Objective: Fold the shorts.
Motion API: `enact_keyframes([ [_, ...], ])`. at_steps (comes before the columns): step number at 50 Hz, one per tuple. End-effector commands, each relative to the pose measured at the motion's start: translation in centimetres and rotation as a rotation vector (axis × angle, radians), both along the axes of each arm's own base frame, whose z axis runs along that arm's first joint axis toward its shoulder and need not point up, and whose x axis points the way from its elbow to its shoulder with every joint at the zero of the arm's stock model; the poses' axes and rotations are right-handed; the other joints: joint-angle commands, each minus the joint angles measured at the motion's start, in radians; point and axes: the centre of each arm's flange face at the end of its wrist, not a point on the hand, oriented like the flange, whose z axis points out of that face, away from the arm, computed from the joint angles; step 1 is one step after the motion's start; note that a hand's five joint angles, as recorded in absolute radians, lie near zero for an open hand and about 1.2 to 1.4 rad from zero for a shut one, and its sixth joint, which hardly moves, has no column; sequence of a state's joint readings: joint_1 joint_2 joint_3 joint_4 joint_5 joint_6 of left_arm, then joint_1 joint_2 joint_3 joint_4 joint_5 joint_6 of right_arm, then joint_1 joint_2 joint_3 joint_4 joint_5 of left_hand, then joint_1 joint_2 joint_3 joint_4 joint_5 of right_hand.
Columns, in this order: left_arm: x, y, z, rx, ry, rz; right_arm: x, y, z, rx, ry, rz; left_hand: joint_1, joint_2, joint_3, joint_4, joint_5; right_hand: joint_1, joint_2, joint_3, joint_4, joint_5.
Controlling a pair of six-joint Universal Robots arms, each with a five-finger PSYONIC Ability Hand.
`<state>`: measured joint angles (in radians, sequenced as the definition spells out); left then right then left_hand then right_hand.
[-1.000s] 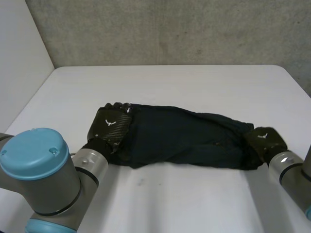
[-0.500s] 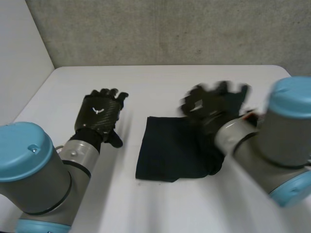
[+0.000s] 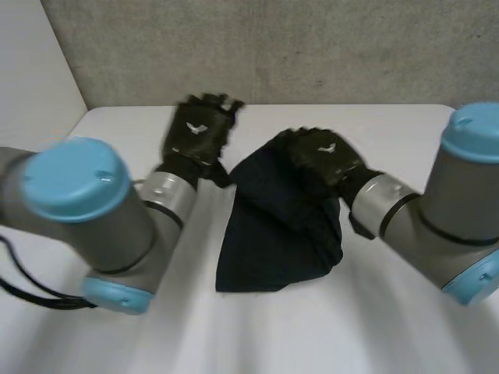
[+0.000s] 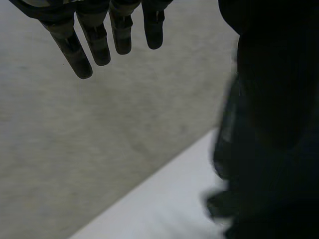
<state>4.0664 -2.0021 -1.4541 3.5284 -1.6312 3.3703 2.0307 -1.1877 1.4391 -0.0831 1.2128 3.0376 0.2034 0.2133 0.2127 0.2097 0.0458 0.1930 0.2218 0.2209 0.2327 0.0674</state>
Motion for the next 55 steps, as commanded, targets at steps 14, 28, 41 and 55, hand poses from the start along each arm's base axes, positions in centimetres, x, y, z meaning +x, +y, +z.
enact_keyframes([
  [14, -2.2, 0.9, -6.2, 0.181, -0.108, -0.05, -1.2, -1.2, -4.8, 0.148, 0.15, -0.045, 0.083, 0.074, 0.074, 0.077, 0.067, -0.018, -0.047, -0.046, -0.058, -0.067],
  [28, -1.1, 1.6, -4.3, 0.164, -0.085, -0.01, -2.1, 0.6, 4.1, -0.062, 0.047, -0.06, 0.083, 0.074, 0.074, 0.077, 0.067, -0.018, -0.047, -0.046, -0.058, -0.067],
  [41, -1.6, 1.0, -5.6, 0.177, -0.101, -0.018, -3.4, 1.4, 6.8, -0.055, 0.054, -0.082, 0.083, 0.074, 0.074, 0.077, 0.067, -0.018, -0.047, -0.046, -0.058, -0.067],
  [55, -1.5, 1.0, -6.3, 0.189, -0.12, -0.021, -3.3, -0.4, 4.2, 0.007, 0.09, -0.117, 0.582, 0.572, 0.573, 0.576, 0.565, -0.018, -0.047, -0.046, -0.058, -0.067],
])
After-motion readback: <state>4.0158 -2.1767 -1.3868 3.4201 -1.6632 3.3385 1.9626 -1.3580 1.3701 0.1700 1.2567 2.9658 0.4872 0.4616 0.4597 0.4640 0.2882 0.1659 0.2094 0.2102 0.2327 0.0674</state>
